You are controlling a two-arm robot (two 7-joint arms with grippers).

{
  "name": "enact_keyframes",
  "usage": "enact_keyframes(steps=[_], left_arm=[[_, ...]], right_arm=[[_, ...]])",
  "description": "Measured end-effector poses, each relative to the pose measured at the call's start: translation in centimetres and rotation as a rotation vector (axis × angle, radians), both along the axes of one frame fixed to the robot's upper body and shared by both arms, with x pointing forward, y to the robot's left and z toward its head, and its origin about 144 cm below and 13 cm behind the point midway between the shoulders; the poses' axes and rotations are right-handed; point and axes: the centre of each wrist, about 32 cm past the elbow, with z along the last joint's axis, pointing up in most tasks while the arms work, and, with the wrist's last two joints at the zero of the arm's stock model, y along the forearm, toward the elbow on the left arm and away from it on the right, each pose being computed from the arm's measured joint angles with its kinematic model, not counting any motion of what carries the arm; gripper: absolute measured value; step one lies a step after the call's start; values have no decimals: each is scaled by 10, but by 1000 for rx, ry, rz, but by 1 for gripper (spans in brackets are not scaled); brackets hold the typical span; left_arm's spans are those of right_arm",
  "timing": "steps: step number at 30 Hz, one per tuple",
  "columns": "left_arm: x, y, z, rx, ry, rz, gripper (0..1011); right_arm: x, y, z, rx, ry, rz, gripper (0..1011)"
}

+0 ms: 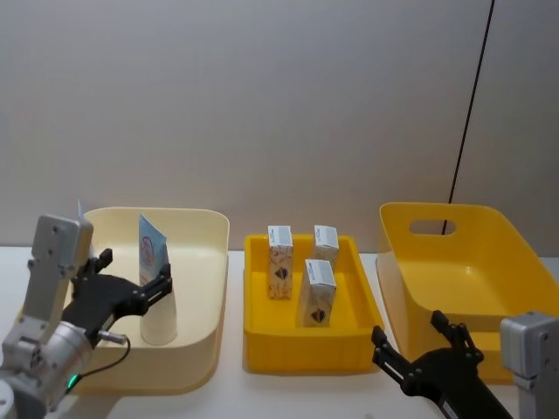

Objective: Bimanual collaborative sorting of washing and personal care products

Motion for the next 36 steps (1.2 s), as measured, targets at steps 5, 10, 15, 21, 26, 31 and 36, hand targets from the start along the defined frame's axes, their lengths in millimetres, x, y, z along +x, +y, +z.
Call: enact_keyframes(steps=[5, 10, 15, 21, 26, 31, 36], left_arm=[[9, -3, 2, -10, 17, -26, 1003], [17, -8, 3, -17, 36, -48, 1003], [24, -13, 4, -20, 53, -60, 1003], [30, -18, 4, -16, 69, -59, 1003], [34, -21, 5, -13, 76, -58, 1003], [36, -23, 4, -10, 82, -57, 1003], [37, -24, 5, -8, 86, -56, 1003]], right_arm=[[0, 0, 0, 0, 0, 0, 1001], [0, 0, 0, 0, 0, 0, 1001], [0, 0, 0, 0, 0, 0, 1001], [0, 0, 0, 0, 0, 0, 1001], [0, 0, 0, 0, 0, 0, 1001], [0, 0, 0, 0, 0, 0, 1001], [0, 0, 0, 0, 0, 0, 1001]])
